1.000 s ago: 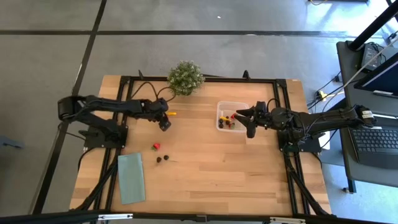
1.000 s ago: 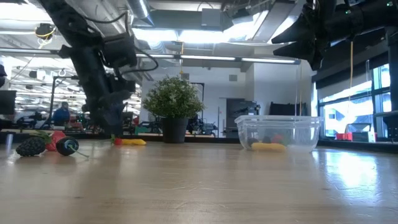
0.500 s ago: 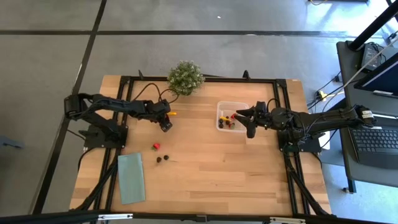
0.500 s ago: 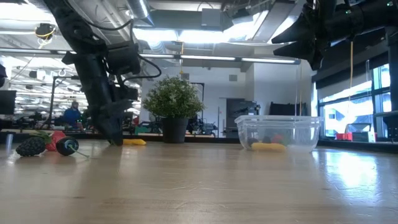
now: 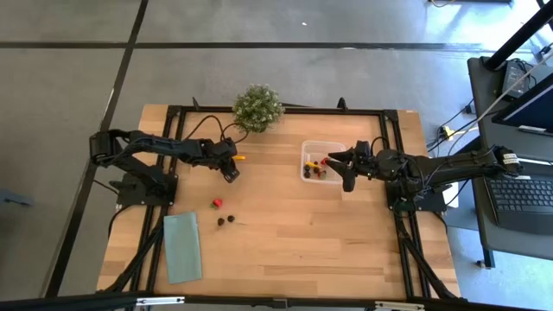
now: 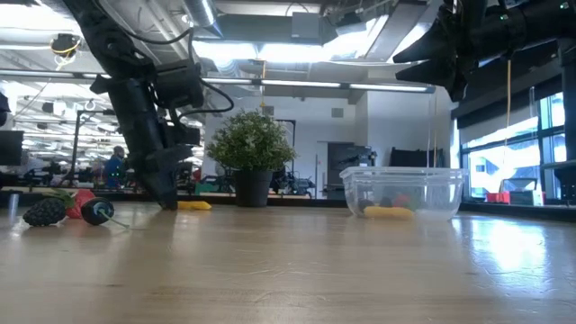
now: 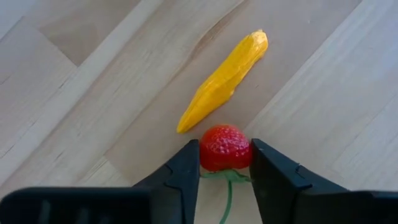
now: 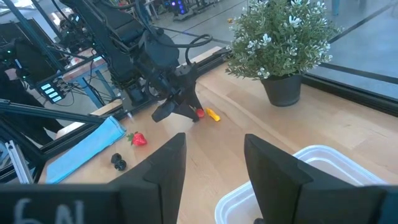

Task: Pick and placing Produce into tupperware
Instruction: Put the top strawberry into the transparent bin

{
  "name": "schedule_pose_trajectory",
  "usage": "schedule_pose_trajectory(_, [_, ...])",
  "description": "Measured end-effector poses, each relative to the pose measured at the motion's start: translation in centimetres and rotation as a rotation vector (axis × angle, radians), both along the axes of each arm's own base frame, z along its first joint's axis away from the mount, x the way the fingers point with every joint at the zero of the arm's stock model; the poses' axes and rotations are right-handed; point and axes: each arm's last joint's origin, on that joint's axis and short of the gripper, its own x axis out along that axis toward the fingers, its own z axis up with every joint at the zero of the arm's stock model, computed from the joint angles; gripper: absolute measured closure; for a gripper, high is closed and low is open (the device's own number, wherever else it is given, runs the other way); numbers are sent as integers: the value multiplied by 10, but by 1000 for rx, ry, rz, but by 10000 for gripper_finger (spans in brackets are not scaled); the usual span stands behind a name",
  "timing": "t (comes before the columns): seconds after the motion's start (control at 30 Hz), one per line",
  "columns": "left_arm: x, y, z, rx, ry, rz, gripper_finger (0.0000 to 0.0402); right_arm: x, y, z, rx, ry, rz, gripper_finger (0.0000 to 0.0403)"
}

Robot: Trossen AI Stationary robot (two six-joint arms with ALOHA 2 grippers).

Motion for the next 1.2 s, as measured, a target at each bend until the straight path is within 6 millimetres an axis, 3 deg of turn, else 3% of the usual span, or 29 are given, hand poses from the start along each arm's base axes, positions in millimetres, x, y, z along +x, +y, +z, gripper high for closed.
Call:
schedule_pose_trajectory(0.3, [0,0,1,-6,10,1,292,0,0,0,3,-1,-1,238])
schedule_pose_trajectory(0.47, [9,1,14,-64,13,-16,293,0,0,0,3,-1,0,238])
schedule_pose_trajectory(0.77, [63,3,81,-68,-304,-169,291,0,0,0,3,-4,0,238])
schedule_pose_trajectory(0.97, [106,-1,120,-49,-568,-315,294,2,0,10,8,-110,0,238])
schedule_pose_trajectory(1.2, [170,-7,124,-14,-620,-431,292,2,0,19,-36,-190,5,238])
